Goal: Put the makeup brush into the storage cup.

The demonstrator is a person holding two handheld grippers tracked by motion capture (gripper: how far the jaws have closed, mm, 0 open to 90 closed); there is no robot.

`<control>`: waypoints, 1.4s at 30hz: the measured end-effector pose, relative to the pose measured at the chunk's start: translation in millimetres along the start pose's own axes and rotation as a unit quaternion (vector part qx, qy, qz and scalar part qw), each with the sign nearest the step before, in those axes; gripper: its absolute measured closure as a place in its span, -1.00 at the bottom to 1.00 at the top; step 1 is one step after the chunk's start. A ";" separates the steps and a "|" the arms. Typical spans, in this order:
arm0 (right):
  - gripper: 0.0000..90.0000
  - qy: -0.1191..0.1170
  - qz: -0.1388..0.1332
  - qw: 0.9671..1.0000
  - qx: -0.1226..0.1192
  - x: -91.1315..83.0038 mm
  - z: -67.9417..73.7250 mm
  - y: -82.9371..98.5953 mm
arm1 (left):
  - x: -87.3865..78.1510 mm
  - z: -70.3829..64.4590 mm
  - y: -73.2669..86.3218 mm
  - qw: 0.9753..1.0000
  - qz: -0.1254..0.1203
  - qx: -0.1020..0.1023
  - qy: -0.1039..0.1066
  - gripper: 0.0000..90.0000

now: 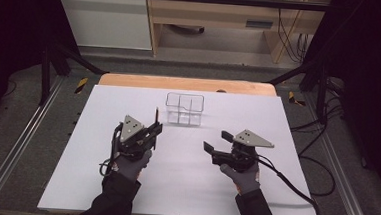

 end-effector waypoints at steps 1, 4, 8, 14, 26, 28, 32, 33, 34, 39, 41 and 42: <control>-0.52 0.001 0.001 1.000 0.001 -0.9 -2.2 1.5 | 0.1 0.0 -1.6 1.000 -0.002 0.001 0.000 0.81; -0.56 0.014 0.007 1.000 0.000 -5.3 -10.7 6.2 | 1.3 0.8 -6.8 1.000 -0.007 0.005 -0.001 0.81; -0.61 0.019 0.011 1.000 -0.008 -10.6 -17.3 9.3 | 4.7 1.6 -11.3 1.000 -0.006 0.009 0.001 0.81; -0.65 0.036 0.013 0.999 -0.019 -18.8 -27.1 14.6 | 10.9 0.8 -16.3 1.000 0.002 0.018 0.008 0.81; -0.70 0.060 0.032 0.997 -0.041 -25.3 -34.5 24.6 | 19.8 10.7 -30.5 1.000 0.005 0.030 0.008 0.81; -0.70 0.064 0.031 0.997 -0.041 -27.1 -37.8 25.1 | 20.4 13.0 -33.2 0.999 0.003 0.031 0.007 0.81; -0.72 0.072 0.032 0.996 -0.039 -31.1 -44.2 26.4 | 23.9 16.4 -37.2 0.999 0.002 0.031 0.005 0.81; -0.72 0.074 0.032 0.996 -0.038 -32.0 -45.8 26.9 | 25.1 16.7 -38.3 0.999 0.002 0.032 0.005 0.81; -0.73 0.076 0.034 0.996 -0.038 -33.1 -47.3 27.4 | 26.1 17.0 -39.5 0.999 0.001 0.034 0.004 0.81; -0.76 0.088 0.032 0.995 -0.038 -39.1 -52.3 27.6 | 33.4 16.9 -44.0 0.999 0.000 0.038 0.004 0.81; -0.77 0.091 0.033 0.995 -0.037 -41.1 -54.1 28.0 | 36.5 16.9 -45.5 0.999 0.000 0.039 0.004 0.81; -0.78 0.093 0.034 0.994 -0.036 -42.3 -55.2 28.4 | 37.2 17.0 -45.9 0.999 0.000 0.040 0.004 0.81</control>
Point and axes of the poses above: each handheld gripper's, and its own axes: x roughly forward along the jaws, y roughly out of its underside, z roughly to its left, the point moved 7 cm from there along x, roughly forward along the jaws, and after that the axes turned 11 degrees about y, right-handed, at the moved point
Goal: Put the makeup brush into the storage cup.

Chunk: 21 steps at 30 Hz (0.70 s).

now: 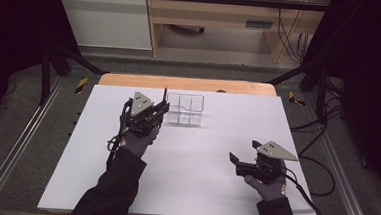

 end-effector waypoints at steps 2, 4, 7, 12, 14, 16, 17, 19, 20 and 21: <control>-0.80 0.002 0.000 1.000 0.000 -0.5 -1.2 0.2 | 1.9 0.4 -1.4 1.000 0.000 0.001 0.000 0.81; -0.81 0.004 0.001 1.000 0.002 -1.1 -2.5 0.4 | 3.6 0.9 -3.5 1.000 -0.001 0.001 0.001 0.81; -0.83 0.007 0.003 1.000 0.004 -1.6 -3.4 0.6 | 4.9 2.3 -8.0 1.000 -0.008 -0.003 0.003 0.81; -0.83 0.008 0.003 1.000 0.006 -2.9 -5.0 0.5 | 9.5 4.9 -13.1 1.000 -0.010 -0.003 0.002 0.81; -0.83 0.009 0.003 1.000 0.007 -3.3 -5.5 0.4 | 11.7 6.1 -15.1 1.000 -0.012 -0.004 0.002 0.81; -0.83 0.009 0.002 1.000 0.008 -3.4 -5.9 0.4 | 14.2 7.0 -16.7 1.000 -0.012 -0.004 0.001 0.81; -0.83 0.009 0.003 1.000 0.009 -3.4 -6.0 0.6 | 15.2 7.3 -17.2 1.000 -0.012 -0.002 0.001 0.81; -0.84 0.009 0.003 1.000 0.008 -3.1 -6.0 0.7 | 17.2 7.6 -18.1 1.000 -0.013 0.001 -0.001 0.81; -0.84 0.009 0.003 1.000 0.008 -2.8 -5.9 0.9 | 18.1 8.2 -18.6 1.000 -0.011 0.004 -0.001 0.81; -0.84 0.009 0.004 1.000 0.008 -2.5 -5.8 1.1 | 19.4 9.2 -19.4 1.000 -0.012 0.003 -0.001 0.81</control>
Point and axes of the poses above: each handheld gripper's, and its own axes: x roughly forward along the jaws, y roughly out of its underside, z roughly to its left, the point moved 7 cm from there along x, roughly forward along the jaws, and after that the axes turned 11 degrees about y, right-handed, at the moved point
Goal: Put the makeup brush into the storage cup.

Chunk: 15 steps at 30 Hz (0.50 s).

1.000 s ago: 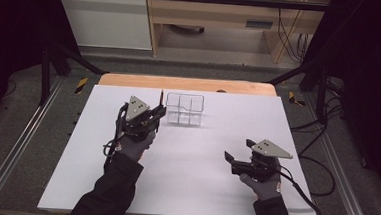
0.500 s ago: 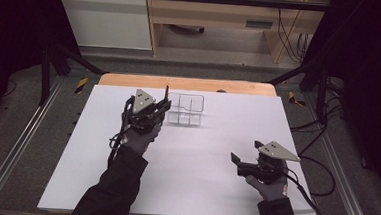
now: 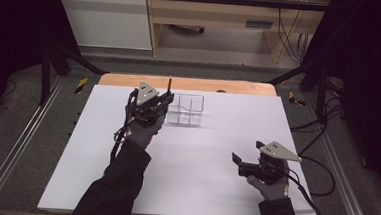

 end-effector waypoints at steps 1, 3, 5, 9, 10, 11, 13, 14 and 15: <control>-0.84 -0.001 0.001 1.000 0.000 0.3 0.3 0.3 | 1.2 0.5 -0.6 1.000 -0.002 -0.002 0.000 0.81; -0.84 0.000 0.002 1.000 -0.001 0.9 0.2 0.8 | 4.6 3.0 -1.6 1.000 -0.002 -0.005 -0.001 0.81; -0.84 0.000 0.002 1.000 0.000 1.2 -0.2 1.1 | 7.9 5.0 -2.3 1.000 0.002 -0.003 -0.002 0.81; -0.83 -0.001 0.003 1.000 0.001 1.1 -0.2 1.1 | 13.6 8.7 -6.8 1.000 0.001 -0.004 -0.001 0.81; -0.83 0.000 0.002 1.000 0.002 0.9 -0.5 0.8 | 14.5 9.4 -7.9 1.000 0.000 -0.005 0.000 0.81; -0.83 -0.001 0.001 1.000 0.002 0.6 -0.7 0.6 | 15.8 10.0 -9.3 1.000 -0.001 -0.007 0.001 0.81; -0.83 -0.001 -0.001 1.000 0.004 -0.1 -1.2 -0.1 | 18.6 12.2 -11.6 1.000 0.000 -0.006 -0.004 0.81; -0.83 -0.001 -0.001 1.000 0.005 -0.4 -1.5 -0.4 | 20.7 13.3 -12.9 1.000 0.000 -0.007 -0.005 0.81; -0.83 -0.002 -0.002 1.000 0.006 -0.7 -1.7 -0.6 | 21.6 14.3 -13.4 1.000 0.002 -0.005 -0.006 0.81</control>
Point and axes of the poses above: each handheld gripper's, and its own axes: x roughly forward along the jaws, y roughly out of its underside, z roughly to its left, the point moved 7 cm from there along x, roughly forward along the jaws, and after that the axes turned 11 degrees about y, right-handed, at the moved point
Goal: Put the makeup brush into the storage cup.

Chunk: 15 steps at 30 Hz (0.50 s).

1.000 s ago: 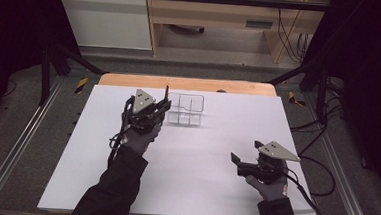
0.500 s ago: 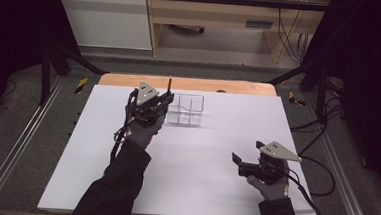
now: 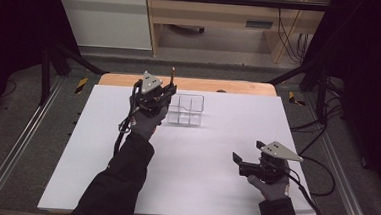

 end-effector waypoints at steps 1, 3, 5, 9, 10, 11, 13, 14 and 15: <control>-0.83 0.000 0.000 1.000 0.000 0.0 -0.2 -0.1 | 1.5 0.9 -0.9 1.000 0.000 0.000 -0.001 0.81; -0.83 0.000 0.000 1.000 0.001 0.2 -0.6 0.1 | 4.5 2.7 -2.3 1.000 0.001 0.002 -0.002 0.81; -0.83 0.000 0.001 1.000 0.001 0.3 -0.7 0.2 | 8.6 5.1 -3.6 1.000 0.002 0.003 -0.003 0.81; -0.83 -0.001 0.000 1.000 0.002 0.6 -0.7 0.0 | 16.9 9.7 -4.1 1.000 0.003 0.003 -0.001 0.81; -0.83 0.000 0.000 1.000 0.002 0.5 -0.9 0.0 | 19.6 11.1 -3.9 1.000 0.003 0.003 -0.002 0.81; -0.83 0.000 0.000 1.000 0.002 0.5 -1.0 -0.1 | 21.0 11.8 -3.6 1.000 0.005 0.005 -0.002 0.81; -0.83 0.000 -0.001 1.000 0.001 0.3 -1.1 -0.2 | 24.7 13.5 -2.8 1.000 0.008 0.008 -0.002 0.81; -0.83 -0.001 0.000 1.000 0.002 0.3 -1.1 -0.2 | 26.7 14.4 -2.1 1.000 0.012 0.011 -0.004 0.81; -0.83 -0.001 0.000 1.000 0.002 0.4 -1.2 -0.1 | 28.3 15.4 -1.5 1.000 0.013 0.011 -0.005 0.81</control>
Point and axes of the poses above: each handheld gripper's, and its own axes: x roughly forward along the jaws, y roughly out of its underside, z roughly to its left, the point moved 7 cm from there along x, roughly forward along the jaws, and after that the axes turned 11 degrees about y, right-handed, at the moved point
